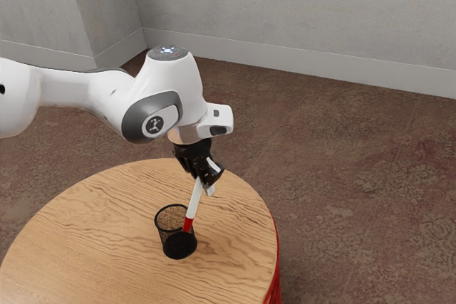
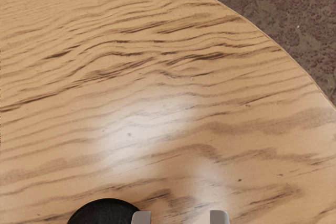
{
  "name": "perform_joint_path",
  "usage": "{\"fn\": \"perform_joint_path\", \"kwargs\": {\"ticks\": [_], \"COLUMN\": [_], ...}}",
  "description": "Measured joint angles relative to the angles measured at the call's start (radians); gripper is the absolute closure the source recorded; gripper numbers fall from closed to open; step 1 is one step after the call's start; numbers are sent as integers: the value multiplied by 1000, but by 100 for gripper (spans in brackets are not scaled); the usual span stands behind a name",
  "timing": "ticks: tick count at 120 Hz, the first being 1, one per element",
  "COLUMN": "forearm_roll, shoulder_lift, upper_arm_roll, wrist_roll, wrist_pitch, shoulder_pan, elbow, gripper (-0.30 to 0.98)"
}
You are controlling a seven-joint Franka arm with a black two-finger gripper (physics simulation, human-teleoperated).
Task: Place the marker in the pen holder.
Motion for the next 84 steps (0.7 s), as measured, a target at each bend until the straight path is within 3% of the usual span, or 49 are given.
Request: {"fn": "perform_joint_path", "kwargs": {"ticks": [84], "forearm_roll": [0], "shoulder_lift": [-1], "upper_arm_roll": [20], "wrist_roll": [23], "wrist_pitch": [0], "shoulder_pan": [54], "elbow": [0], "gripper": [74]}}
